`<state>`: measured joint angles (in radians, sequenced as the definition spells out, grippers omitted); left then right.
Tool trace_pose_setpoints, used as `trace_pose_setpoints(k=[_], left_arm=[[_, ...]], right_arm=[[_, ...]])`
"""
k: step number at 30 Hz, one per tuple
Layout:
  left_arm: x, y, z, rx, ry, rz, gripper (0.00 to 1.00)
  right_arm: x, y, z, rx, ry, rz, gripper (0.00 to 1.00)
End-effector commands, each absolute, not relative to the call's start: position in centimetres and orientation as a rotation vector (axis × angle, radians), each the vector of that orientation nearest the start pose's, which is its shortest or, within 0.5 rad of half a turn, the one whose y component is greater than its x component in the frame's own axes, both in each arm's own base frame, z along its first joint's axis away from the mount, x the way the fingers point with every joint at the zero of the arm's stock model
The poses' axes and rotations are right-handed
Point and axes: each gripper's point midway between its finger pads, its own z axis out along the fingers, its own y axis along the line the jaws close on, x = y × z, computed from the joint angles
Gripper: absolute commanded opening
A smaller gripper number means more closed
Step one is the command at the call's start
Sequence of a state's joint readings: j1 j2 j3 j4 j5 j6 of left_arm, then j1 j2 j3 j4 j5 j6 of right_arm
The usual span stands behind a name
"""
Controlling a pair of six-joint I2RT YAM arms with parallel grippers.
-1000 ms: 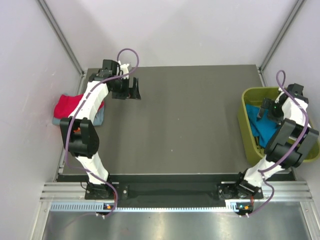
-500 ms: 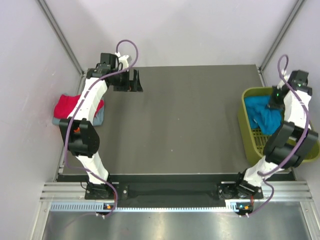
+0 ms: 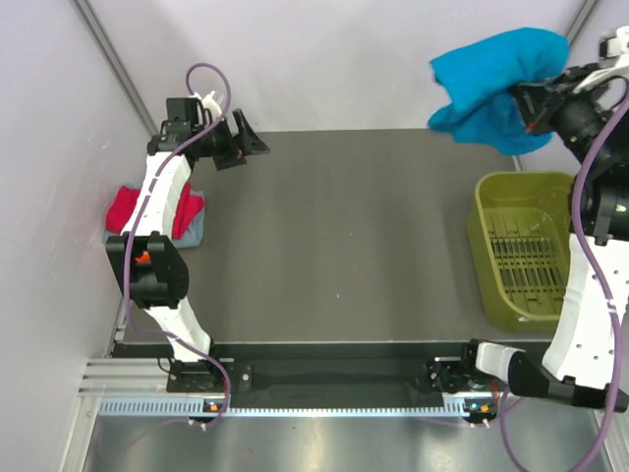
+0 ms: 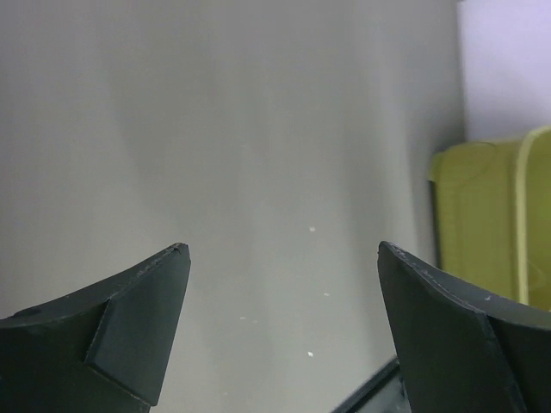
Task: Fold and stack the t-shirts
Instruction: Move the tshirt to the center of the board
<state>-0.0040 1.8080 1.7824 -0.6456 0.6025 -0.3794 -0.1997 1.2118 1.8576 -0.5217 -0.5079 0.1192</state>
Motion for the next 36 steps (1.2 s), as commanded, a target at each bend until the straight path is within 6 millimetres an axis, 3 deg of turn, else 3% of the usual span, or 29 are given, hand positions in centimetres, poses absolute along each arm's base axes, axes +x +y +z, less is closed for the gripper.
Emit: trace_pose_setpoints(k=[1, 2, 3, 4, 5, 7, 8, 10, 11, 13, 14, 17, 19, 21, 22, 23, 24, 26, 28, 29, 31, 32, 34, 35, 36], left_arm=[[45.3, -13.6, 30.8, 0.024, 2.121, -1.045, 0.94], [45.0, -13.6, 30.8, 0.029, 2.119, -1.051, 0.93], [44.5, -13.7, 29.6, 0.002, 2.151, -1.064, 0.92], [44.3, -13.7, 29.2, -0.009, 2.157, -1.072, 0.92], [43.7, -13.8, 29.2, -0.012, 2.155, -1.082, 0.91], [43.0, -13.5, 28.0, -0.035, 2.182, -1.07, 0.9], [42.6, -13.5, 28.3, -0.026, 2.174, -1.061, 0.91], [42.1, -13.3, 27.9, -0.008, 2.183, -1.03, 0.91], [42.0, -13.1, 28.2, -0.004, 2.177, -1.009, 0.91], [41.8, -13.0, 27.8, 0.006, 2.178, -0.997, 0.93], [41.7, -13.0, 27.8, 0.005, 2.178, -1.004, 0.94], [41.3, -13.4, 26.1, 0.022, 2.212, -0.988, 0.99], [41.0, -13.7, 25.0, 0.024, 2.235, -0.971, 0.99], [40.5, -13.8, 23.6, 0.021, 2.264, -0.948, 0.99], [40.3, -13.7, 23.4, 0.028, 2.269, -0.928, 0.99], [40.0, -13.7, 22.8, 0.041, 2.285, -0.907, 0.99], [40.1, -13.3, 22.7, 0.039, 2.291, -0.876, 0.99], [39.9, -12.7, 22.7, 0.045, 2.315, -0.801, 0.99], [40.8, -10.9, 24.2, 0.119, 2.28, -0.572, 0.99], [40.8, -10.8, 24.7, 0.145, 2.274, -0.511, 0.99], [41.5, -9.7, 26.8, 0.184, 2.212, -0.397, 0.99], [41.6, -9.1, 27.2, 0.183, 2.205, -0.351, 0.99], [41.2, -9.0, 27.3, 0.193, 2.203, -0.35, 0.99], [40.9, -9.2, 27.1, 0.173, 2.217, -0.379, 0.98], [40.2, -9.6, 26.7, 0.182, 2.232, -0.43, 0.95]], right_arm=[[35.5, 8.1, 48.7, -0.266, 1.587, 0.657, 0.0], [35.6, 9.1, 47.4, -0.292, 1.618, 0.7, 0.0], [35.3, 10.9, 46.0, -0.348, 1.642, 0.743, 0.0], [35.3, 11.8, 43.5, -0.354, 1.703, 0.771, 0.0], [34.8, 14.0, 42.1, -0.407, 1.733, 0.816, 0.0], [34.5, 15.8, 39.1, -0.463, 1.796, 0.836, 0.0], [33.8, 17.7, 38.1, -0.514, 1.816, 0.875, 0.0], [33.1, 19.7, 36.3, -0.585, 1.851, 0.914, 0.0], [32.3, 21.9, 35.4, -0.66, 1.863, 0.949, 0.0], [31.5, 23.6, 33.9, -0.748, 1.887, 0.959, 0.0], [31.2, 25.2, 32.3, -0.799, 1.92, 0.986, 0.0], [31.4, 26.8, 28.3, -0.819, 2.018, 1.042, 0.0], [32.3, 26.8, 25.9, -0.81, 2.068, 1.011, 0.0], [34.9, 25.8, 22.9, -0.814, 2.11, 0.845, 0.01], [36.0, 25.2, 21.9, -0.804, 2.124, 0.761, 0.26], [38.0, 23.8, 20.3, -0.809, 2.141, 0.602, 0.45], [39.4, 23.2, 20.1, -0.825, 2.12, 0.517, 0.54], [41.6, 21.7, 19.5, -0.863, 2.093, 0.34, 0.6], [44.1, 19.6, 20.7, -0.797, 2.041, 0.145, 0.59], [44.1, 19.3, 22.2, -0.816, 1.988, 0.101, 0.59], [43.2, 19.9, 22.6, -0.886, 1.943, 0.109, 0.59], [41.1, 21.4, 22.4, -1.016, 1.924, 0.173, 0.58], [38.4, 22.6, 20.4, -1.146, 1.935, 0.233, 0.56], [36.0, 24.1, 19.6, -1.257, 1.909, 0.292, 0.55], [34.1, 24.3, 17.3, -1.332, 1.935, 0.319, 0.54]])
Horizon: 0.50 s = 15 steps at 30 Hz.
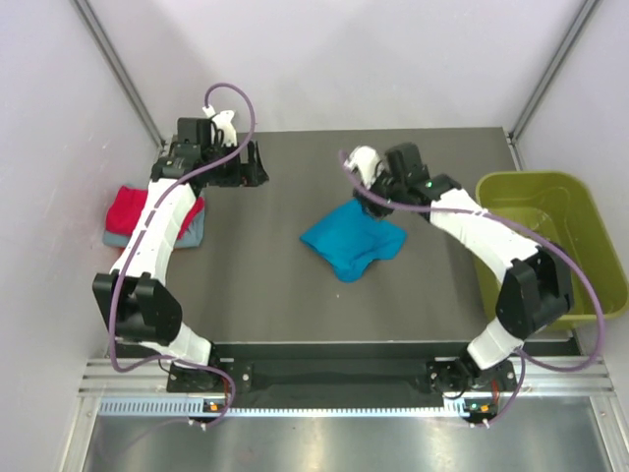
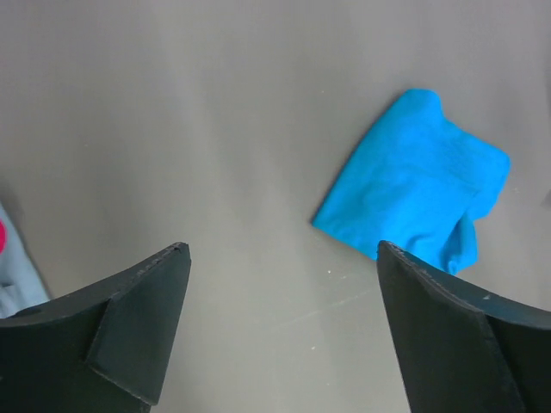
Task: Fold and stack the t-shirts
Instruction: Move the tshirt to the center of the board, then flatten the tshirt out
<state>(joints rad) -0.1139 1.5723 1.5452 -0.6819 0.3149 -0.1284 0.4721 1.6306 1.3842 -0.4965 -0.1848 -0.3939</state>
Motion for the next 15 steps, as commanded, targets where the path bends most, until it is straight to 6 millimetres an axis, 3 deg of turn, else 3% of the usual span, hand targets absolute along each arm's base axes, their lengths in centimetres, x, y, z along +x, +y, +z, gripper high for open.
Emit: trace_pose_setpoints(k=[1, 4, 7, 15], left_arm=[[39.8, -10.0, 26.3, 0.18, 2.236, -0.48, 0.92], [39.4, -10.2, 25.6, 0.121, 2.249, -0.56, 0.88], [39.3, -9.9, 25.1, 0.099, 2.266, -0.563, 0.9], [39.6, -8.6, 25.5, 0.046, 2.244, -0.535, 0.93]], right_arm=[[32.3, 25.5, 16.6, -1.408, 1.908, 0.343, 0.52], [28.9, 27.0, 13.4, -1.562, 1.871, 0.384, 0.5], [27.3, 28.5, 11.4, -1.623, 1.871, 0.425, 0.49], [26.5, 31.4, 8.4, -1.668, 1.873, 0.458, 0.46]])
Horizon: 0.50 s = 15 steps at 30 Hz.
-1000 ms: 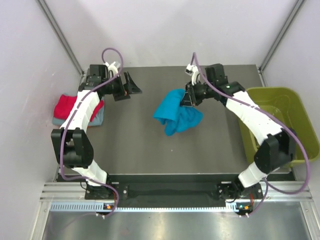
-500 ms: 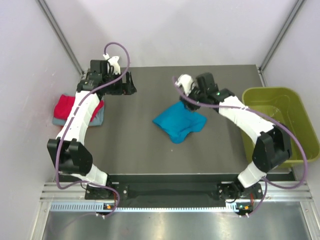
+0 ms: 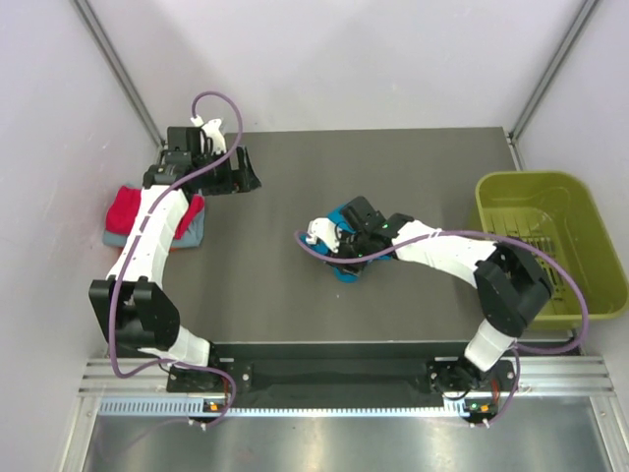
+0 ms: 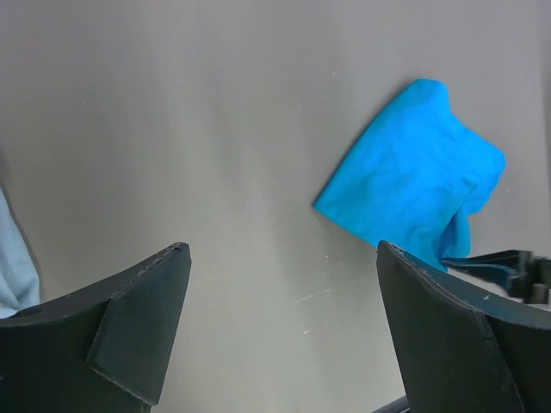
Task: Fold and stack the t-shirts
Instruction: Flatten the tshirt out
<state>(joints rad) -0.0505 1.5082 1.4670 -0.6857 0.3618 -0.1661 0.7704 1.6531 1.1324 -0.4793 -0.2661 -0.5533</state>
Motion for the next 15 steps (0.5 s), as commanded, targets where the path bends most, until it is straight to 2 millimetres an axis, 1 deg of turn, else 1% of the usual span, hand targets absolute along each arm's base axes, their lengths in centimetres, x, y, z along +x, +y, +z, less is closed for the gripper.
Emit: trace_pose_setpoints(k=[1, 3, 4, 5, 6, 7, 8, 9, 11, 12, 14, 15], left_arm=[[39.6, -8.5, 25.6, 0.045, 2.242, -0.534, 0.93], [39.5, -8.4, 25.5, 0.044, 2.241, -0.531, 0.93], [39.6, -8.4, 25.4, 0.039, 2.242, -0.531, 0.93], [39.5, -8.4, 25.4, 0.032, 2.241, -0.533, 0.93], [39.5, -8.3, 25.4, 0.032, 2.243, -0.536, 0.93], [39.5, -8.2, 25.3, 0.028, 2.244, -0.532, 0.93], [39.5, -7.9, 25.2, 0.012, 2.247, -0.519, 0.93], [39.5, -7.8, 25.1, 0.009, 2.248, -0.516, 0.92], [39.4, -7.5, 24.4, -0.007, 2.261, -0.497, 0.92], [39.3, -7.4, 24.2, -0.01, 2.263, -0.492, 0.92], [39.1, -7.2, 23.1, -0.011, 2.274, -0.477, 0.92], [39.1, -6.8, 22.9, -0.022, 2.269, -0.446, 0.93]], right_arm=[[26.3, 31.7, 7.7, -1.681, 1.878, 0.464, 0.46], [26.5, 32.2, 7.3, -1.687, 1.876, 0.455, 0.45], [26.4, 32.5, 6.7, -1.702, 1.878, 0.452, 0.41], [26.9, 32.6, 6.7, -1.696, 1.873, 0.432, 0.32], [27.1, 32.8, 6.7, -1.698, 1.868, 0.412, 0.21], [27.5, 32.9, 7.2, -1.688, 1.858, 0.387, 0.0], [28.5, 32.9, 8.3, -1.66, 1.846, 0.343, 0.0], [29.0, 32.9, 9.4, -1.642, 1.83, 0.313, 0.0], [30.6, 32.6, 13.4, -1.587, 1.77, 0.216, 0.0], [31.0, 32.3, 15.0, -1.576, 1.745, 0.183, 0.0], [31.8, 32.0, 20.5, -1.543, 1.651, 0.129, 0.0], [31.9, 31.9, 22.4, -1.524, 1.618, 0.117, 0.0]])
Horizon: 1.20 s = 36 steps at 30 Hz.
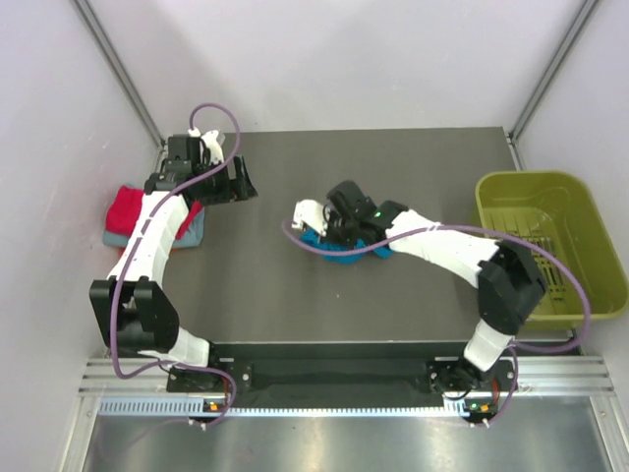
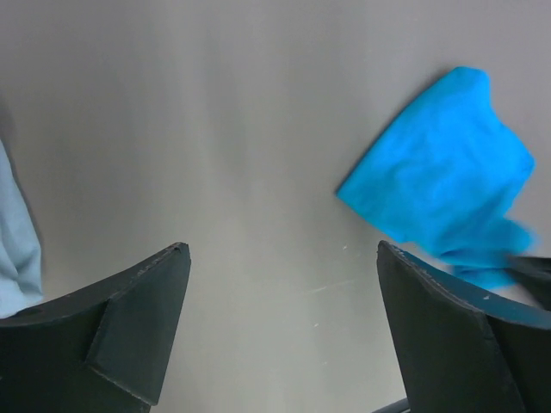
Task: Fold and stack the t-shirts
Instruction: Flatten the tshirt out
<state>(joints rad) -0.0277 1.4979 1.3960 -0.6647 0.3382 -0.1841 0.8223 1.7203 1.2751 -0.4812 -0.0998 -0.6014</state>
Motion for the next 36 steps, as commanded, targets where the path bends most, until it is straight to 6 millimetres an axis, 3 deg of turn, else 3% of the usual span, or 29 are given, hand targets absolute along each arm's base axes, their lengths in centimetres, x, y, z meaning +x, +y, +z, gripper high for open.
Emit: trace_pose_setpoints(k=[1, 2, 4, 5, 7, 8, 10, 11, 13, 14, 19, 21, 22, 23, 24, 25, 26, 27, 28, 29, 31, 34, 36], left_arm=[[39.5, -6.7, 23.2, -0.023, 2.24, -0.442, 0.94], [39.1, -6.9, 22.0, 0.001, 2.248, -0.446, 0.94], [39.6, -7.0, 22.4, -0.014, 2.205, -0.451, 0.94], [39.6, -7.2, 22.3, -0.018, 2.204, -0.472, 0.94], [39.8, -7.5, 22.2, -0.048, 2.205, -0.498, 0.93], [40.0, -7.5, 22.4, -0.052, 2.192, -0.501, 0.93], [40.0, -7.6, 22.5, -0.057, 2.186, -0.508, 0.93], [40.0, -7.6, 22.5, -0.061, 2.183, -0.511, 0.93], [39.9, -7.7, 22.7, -0.061, 2.181, -0.517, 0.93], [39.8, -7.8, 22.9, -0.06, 2.176, -0.521, 0.93], [40.1, -7.8, 23.5, -0.054, 2.16, -0.526, 0.93], [40.3, -7.8, 23.3, -0.057, 2.165, -0.53, 0.93], [40.4, -8.0, 23.3, -0.059, 2.166, -0.541, 0.94], [40.5, -8.1, 23.5, -0.057, 2.162, -0.549, 0.95], [40.5, -8.5, 23.5, -0.052, 2.165, -0.576, 0.96], [40.4, -8.8, 23.6, -0.053, 2.167, -0.598, 0.96], [40.3, -9.0, 23.9, -0.048, 2.164, -0.617, 0.95], [40.0, -9.9, 24.4, -0.015, 2.159, -0.671, 0.94], [39.7, -10.4, 24.7, 0.008, 2.159, -0.701, 0.92], [38.9, -10.9, 24.6, 0.041, 2.183, -0.717, 0.89], [37.4, -12.9, 25.1, 0.177, 2.185, -0.759, 0.88], [34.0, -16.2, 23.6, 0.411, 2.26, -0.752, 0.88], [31.3, -18.8, 21.7, 0.574, 2.315, -0.731, 0.9]], right_arm=[[31.8, 31.7, 25.2, -1.5, 1.559, 0.107, 0.0], [31.8, 32.0, 28.2, -1.472, 1.507, 0.115, 0.0], [31.3, 31.8, 30.9, -1.47, 1.459, 0.126, 0.0], [31.1, 32.2, 33.9, -1.437, 1.407, 0.146, 0.0], [30.4, 32.5, 36.0, -1.422, 1.39, 0.186, 0.0], [30.0, 32.8, 38.9, -1.387, 1.339, 0.209, 0.0], [29.4, 33.3, 41.0, -1.36, 1.311, 0.237, 0.0], [29.0, 33.2, 43.5, -1.323, 1.269, 0.248, 0.0], [28.8, 33.4, 45.5, -1.283, 1.236, 0.262, 0.0], [28.6, 33.1, 47.6, -1.246, 1.203, 0.261, 0.0], [28.9, 32.5, 50.6, -1.197, 1.135, 0.224, 0.0], [29.6, 32.3, 48.9, -1.217, 1.169, 0.196, 0.0], [30.7, 31.0, 48.4, -1.188, 1.204, 0.175, 0.0], [31.8, 30.6, 44.8, -1.209, 1.285, 0.183, 0.0], [32.8, 29.6, 43.1, -1.194, 1.339, 0.197, 0.0], [35.3, 26.7, 42.2, -1.105, 1.406, 0.18, 0.0], [36.6, 25.4, 37.5, -1.111, 1.512, 0.171, 0.0], [37.8, 23.9, 35.4, -1.085, 1.567, 0.146, 0.0], [40.1, 21.0, 33.5, -1.026, 1.629, 0.094, 0.0], [40.9, 19.2, 29.7, -1.025, 1.722, 0.057, 0.0], [43.2, 15.6, 25.6, -0.973, 1.859, 0.0, 0.0], [45.7, 12.1, 22.4, -0.864, 1.98, -0.02, 0.0], [47.0, 11.1, 22.1, -0.817, 1.993, -0.045, 0.0]])
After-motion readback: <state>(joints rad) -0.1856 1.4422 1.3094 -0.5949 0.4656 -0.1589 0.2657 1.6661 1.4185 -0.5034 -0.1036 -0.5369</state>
